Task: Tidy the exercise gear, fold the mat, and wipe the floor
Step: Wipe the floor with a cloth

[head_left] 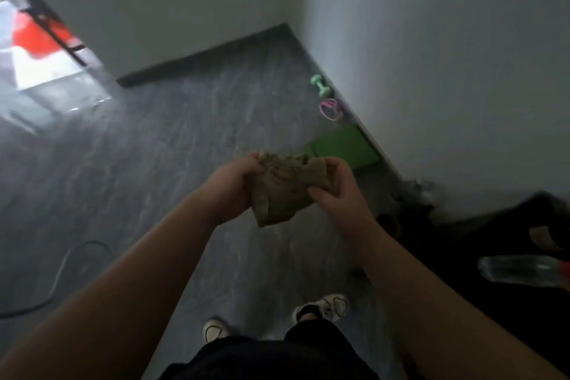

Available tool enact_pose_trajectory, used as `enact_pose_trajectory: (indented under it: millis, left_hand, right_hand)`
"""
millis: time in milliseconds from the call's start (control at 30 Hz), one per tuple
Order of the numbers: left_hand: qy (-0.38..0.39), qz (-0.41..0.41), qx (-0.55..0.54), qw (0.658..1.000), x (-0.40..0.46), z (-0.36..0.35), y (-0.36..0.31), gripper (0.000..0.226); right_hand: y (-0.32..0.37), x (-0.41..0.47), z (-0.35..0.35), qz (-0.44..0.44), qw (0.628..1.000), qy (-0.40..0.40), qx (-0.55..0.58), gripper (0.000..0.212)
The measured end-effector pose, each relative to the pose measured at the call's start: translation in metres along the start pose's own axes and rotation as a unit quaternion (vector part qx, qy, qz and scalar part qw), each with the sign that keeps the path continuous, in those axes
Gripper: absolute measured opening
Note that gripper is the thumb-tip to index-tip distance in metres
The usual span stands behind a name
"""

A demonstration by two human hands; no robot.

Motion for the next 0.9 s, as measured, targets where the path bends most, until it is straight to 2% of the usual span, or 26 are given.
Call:
enact_pose_trajectory:
  millis: [100, 200, 433, 533, 633, 800, 900]
  left_hand:
    - [-0.033, -0.044, -0.064, 0.996, -0.070, 0.089, -0.018, 0.047]
    - [-0.073, -0.074, -0.095, 0.990, -0.146, 0.177, -0.023, 0.057]
    - [-0.260, -0.122, -0.147, 0.947, -0.310, 0.357, -0.011, 0.053]
    - [-0.315, -0.130, -0.168, 0.925, -0.352, 0.405, -0.002, 0.050]
    - [-0.356, -0.151, -0.175, 0.906, -0.374, 0.445, 0.004, 0.025]
    - [-0.390, -0.173, -0.181, 0.886, -0.387, 0.499, -0.008, 0.020]
    - [-0.398, -0.171, -0.180, 0.883, -0.388, 0.530, -0.025, 0.019]
  right_hand:
    - [0.005, 0.000, -0.113, -0.015, 0.995, 0.096, 0.035, 0.049]
    - [0.003, -0.014, -0.228, -0.025, 0.984, 0.177, 0.001, 0.046]
    - [-0.017, -0.052, -0.446, -0.056, 0.953, 0.289, -0.071, 0.027]
    - [-0.022, -0.061, -0.509, -0.062, 0.941, 0.319, -0.093, 0.032]
    - [-0.024, -0.061, -0.558, -0.059, 0.929, 0.345, -0.122, 0.013]
    - [-0.031, -0.042, -0.618, -0.071, 0.907, 0.394, -0.129, 0.020]
    - [-0.043, -0.020, -0.658, -0.117, 0.896, 0.413, -0.110, 0.038]
Point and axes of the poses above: each hand's wrist, its own x-axis towards the middle knuckle, its own z-axis out of the back of the hand, y = z × x, the point moved 7 cm from there along x, towards the middle knuckle, and after that the axes turned 4 degrees about x, right-handed, at the moved point
